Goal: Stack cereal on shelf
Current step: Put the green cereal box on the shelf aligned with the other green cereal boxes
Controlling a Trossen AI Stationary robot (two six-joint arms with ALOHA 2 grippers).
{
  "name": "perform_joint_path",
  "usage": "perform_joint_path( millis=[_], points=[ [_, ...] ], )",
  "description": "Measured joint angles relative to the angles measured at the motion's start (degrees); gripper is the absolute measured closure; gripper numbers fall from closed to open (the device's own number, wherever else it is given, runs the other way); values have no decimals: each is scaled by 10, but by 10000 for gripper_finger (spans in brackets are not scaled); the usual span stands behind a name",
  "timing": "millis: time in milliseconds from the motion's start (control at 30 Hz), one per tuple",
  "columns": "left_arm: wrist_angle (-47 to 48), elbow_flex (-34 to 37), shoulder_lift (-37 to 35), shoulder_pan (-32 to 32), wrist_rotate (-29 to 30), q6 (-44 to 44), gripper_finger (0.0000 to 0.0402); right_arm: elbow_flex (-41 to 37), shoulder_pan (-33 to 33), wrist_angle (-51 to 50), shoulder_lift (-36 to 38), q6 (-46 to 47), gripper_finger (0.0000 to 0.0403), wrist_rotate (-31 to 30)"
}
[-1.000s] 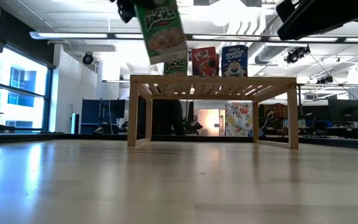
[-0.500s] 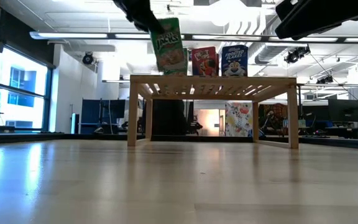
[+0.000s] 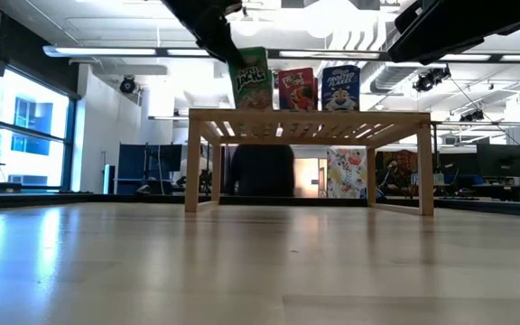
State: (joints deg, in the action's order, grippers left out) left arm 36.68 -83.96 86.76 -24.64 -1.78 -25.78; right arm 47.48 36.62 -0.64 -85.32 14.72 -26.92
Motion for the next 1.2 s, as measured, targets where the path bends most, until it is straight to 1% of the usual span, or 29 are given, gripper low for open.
perform_joint_path(
  millis=[233,400,667,767,933,1033,1100,1133,1200],
  points=[
    [-6,0,0,-1,9,5,199,0,0,0,0,4,382,0],
    [-8,0,0,-1,10,6,181,0,0,0,0,9,382,0],
    [-24,0,-9,-1,17,0,176,0,0,0,0,9,382,1],
    [-19,-15,-16,-1,18,0,176,0,0,0,0,9,382,2],
    [0,-29,-45,1,19,11,176,0,0,0,0,9,382,2],
    [53,-28,-69,9,34,36,186,0,0,0,0,12,382,2],
    [74,-10,-86,24,50,59,204,0,0,0,0,16,382,2],
    [67,11,-97,33,54,73,216,0,1,-1,0,18,382,1],
    [24,71,-118,49,61,97,245,0,2,-2,0,16,382,1]
  ],
)
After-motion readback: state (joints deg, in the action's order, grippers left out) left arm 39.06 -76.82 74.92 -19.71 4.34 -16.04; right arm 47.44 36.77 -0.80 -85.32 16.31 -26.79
